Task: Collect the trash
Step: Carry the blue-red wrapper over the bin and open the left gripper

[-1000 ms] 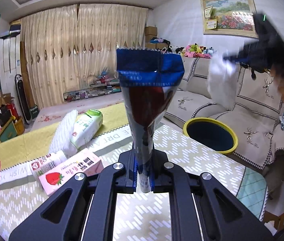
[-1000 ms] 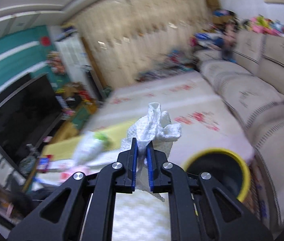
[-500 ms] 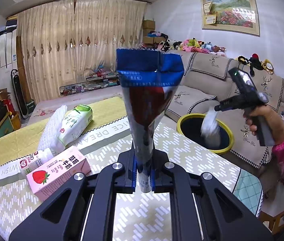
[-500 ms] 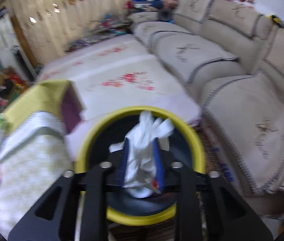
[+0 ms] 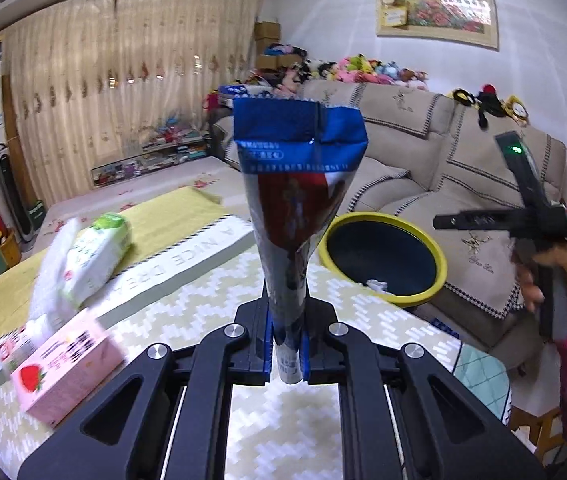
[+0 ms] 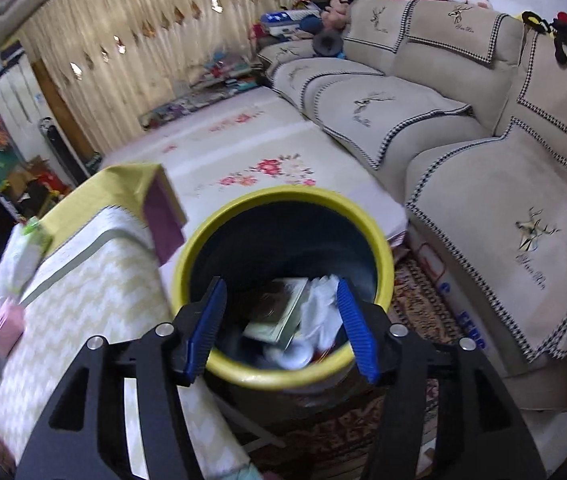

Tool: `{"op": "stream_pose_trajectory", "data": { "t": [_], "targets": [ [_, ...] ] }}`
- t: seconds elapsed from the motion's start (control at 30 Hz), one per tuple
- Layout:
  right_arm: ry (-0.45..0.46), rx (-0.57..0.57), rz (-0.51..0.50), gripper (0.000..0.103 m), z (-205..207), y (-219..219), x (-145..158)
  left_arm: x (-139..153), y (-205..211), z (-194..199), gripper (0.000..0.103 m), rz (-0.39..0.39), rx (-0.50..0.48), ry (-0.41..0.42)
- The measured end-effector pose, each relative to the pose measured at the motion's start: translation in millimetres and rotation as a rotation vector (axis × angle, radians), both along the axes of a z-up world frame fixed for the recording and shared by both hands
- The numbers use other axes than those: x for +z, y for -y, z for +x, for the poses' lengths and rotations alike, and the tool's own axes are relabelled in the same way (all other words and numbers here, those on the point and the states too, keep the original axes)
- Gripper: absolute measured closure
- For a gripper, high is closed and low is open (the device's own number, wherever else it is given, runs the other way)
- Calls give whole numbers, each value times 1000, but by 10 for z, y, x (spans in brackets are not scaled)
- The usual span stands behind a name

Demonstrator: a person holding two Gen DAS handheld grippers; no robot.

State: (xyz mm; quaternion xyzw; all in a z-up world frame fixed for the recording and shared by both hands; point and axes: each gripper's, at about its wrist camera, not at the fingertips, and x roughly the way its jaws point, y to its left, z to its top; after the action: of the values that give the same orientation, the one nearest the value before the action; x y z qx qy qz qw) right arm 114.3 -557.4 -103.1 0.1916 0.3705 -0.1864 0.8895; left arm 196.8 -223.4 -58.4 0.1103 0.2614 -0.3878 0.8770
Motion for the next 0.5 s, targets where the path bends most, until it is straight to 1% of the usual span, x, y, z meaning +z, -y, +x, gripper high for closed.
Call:
{"op": "stream_pose_trajectory", "data": {
  "t": [0.1, 0.3, 0.37, 0.5],
  "targets": [
    [-2, -31, -18, 48, -237, -5, -34, 15, 230, -2, 93, 14, -39, -2],
    [6, -110, -18, 48, -586, 188, -72, 31, 836, -10, 93, 31, -130, -17],
    [-5, -136, -38, 48, -647, 250, -100, 21, 1122, 12, 93, 37, -163, -31],
    [-11, -160, -17, 48, -754, 385, -180, -42, 1609, 98, 93, 52, -207, -92]
  ]
}}
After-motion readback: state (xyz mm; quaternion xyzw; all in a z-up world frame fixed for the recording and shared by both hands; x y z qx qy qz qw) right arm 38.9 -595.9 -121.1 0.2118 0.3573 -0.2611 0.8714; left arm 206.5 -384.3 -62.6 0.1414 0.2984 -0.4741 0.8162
